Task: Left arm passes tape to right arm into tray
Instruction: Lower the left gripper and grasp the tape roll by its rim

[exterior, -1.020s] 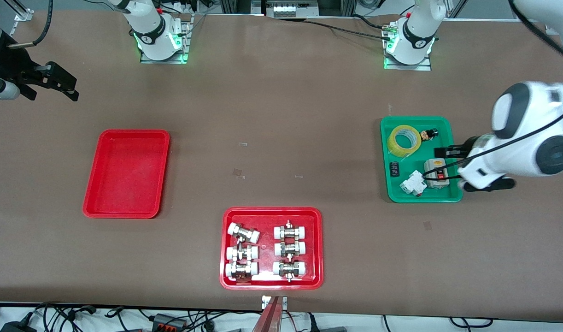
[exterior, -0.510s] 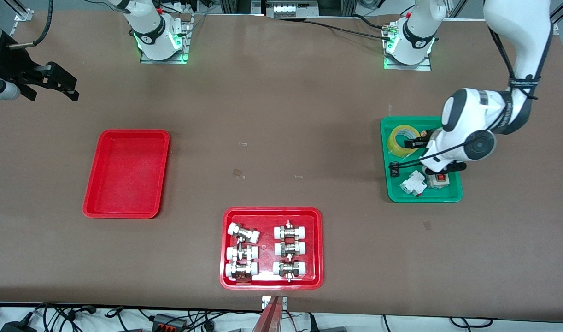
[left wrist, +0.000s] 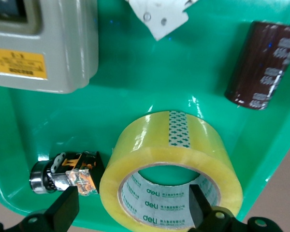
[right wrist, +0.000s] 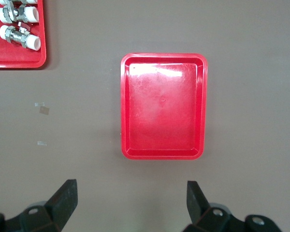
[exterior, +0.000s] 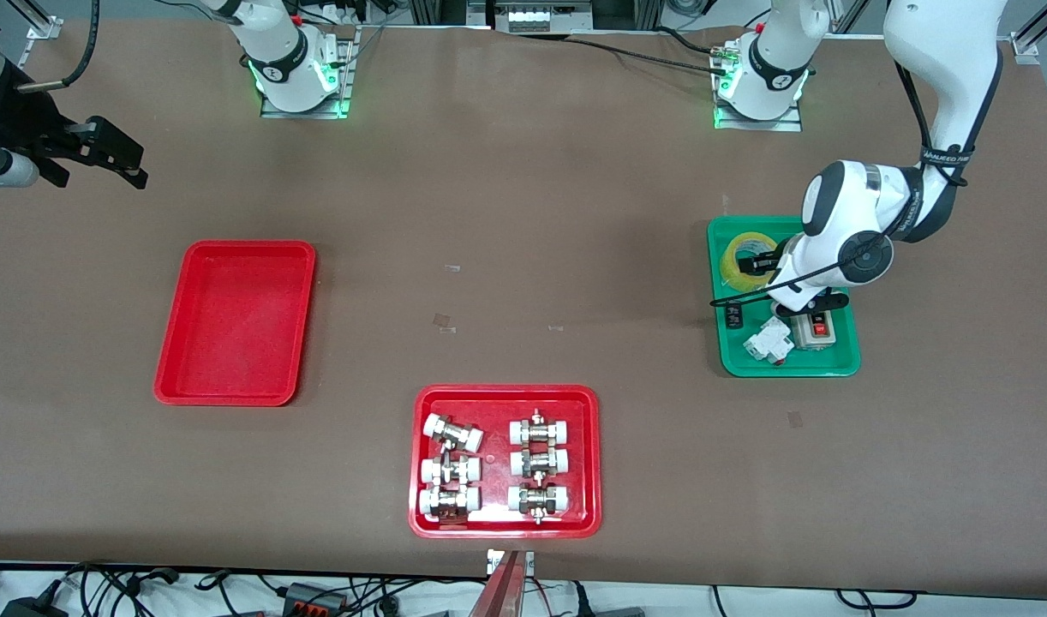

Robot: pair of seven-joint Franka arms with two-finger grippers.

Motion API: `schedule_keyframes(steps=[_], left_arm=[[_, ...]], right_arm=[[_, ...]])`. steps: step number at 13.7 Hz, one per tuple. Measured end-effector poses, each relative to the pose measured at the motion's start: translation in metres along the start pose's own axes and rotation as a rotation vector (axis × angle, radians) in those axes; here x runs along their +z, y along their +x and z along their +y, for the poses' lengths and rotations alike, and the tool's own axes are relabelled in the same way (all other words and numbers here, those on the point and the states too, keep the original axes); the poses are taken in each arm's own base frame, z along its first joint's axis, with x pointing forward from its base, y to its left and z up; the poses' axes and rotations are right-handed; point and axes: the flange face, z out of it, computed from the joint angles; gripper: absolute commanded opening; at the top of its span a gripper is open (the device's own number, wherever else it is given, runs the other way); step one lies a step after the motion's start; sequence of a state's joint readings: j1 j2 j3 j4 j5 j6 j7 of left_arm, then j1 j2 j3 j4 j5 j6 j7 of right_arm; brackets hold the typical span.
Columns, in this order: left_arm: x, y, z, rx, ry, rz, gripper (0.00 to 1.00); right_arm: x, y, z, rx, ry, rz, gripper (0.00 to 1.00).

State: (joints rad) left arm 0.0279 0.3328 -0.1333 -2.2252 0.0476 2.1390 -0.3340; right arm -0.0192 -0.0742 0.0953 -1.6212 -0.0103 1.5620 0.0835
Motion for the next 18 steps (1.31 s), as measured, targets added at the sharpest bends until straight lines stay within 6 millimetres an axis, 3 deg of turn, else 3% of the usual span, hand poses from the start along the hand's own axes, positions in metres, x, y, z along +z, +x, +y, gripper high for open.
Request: schedule_keyframes(steps=[1,3,10,14,16,18], left_arm=[[0.004,0.0,0.0,0.0,0.001,-0.006,0.85],[0.009,0.001,0.001,0.0,0.003,-0.015,0.62],[0.009,0.004,-0.01,0.018,0.043,-0.006,0.01],[-0.008,0.005,-0.008,0.021,0.066,-0.054,0.01],[-0.041,0.008,-0.006,0.018,0.088,-0.098,0.01],[-0.096,0.011,0.003,0.035,0.096,-0.095,0.01]], right_arm=[[0.0,0.0,0.0,0.0,0.0,0.0,1.0],[0.0,0.0,0.0,0.0,0.0,0.0,1.0],[0.0,0.0,0.0,0.0,0.0,0.0,1.0],[0.0,0.0,0.0,0.0,0.0,-0.001,1.0],[0.0,0.0,0.0,0.0,0.0,-0.001,1.0],[0.0,0.0,0.0,0.0,0.0,-0.001,1.0]])
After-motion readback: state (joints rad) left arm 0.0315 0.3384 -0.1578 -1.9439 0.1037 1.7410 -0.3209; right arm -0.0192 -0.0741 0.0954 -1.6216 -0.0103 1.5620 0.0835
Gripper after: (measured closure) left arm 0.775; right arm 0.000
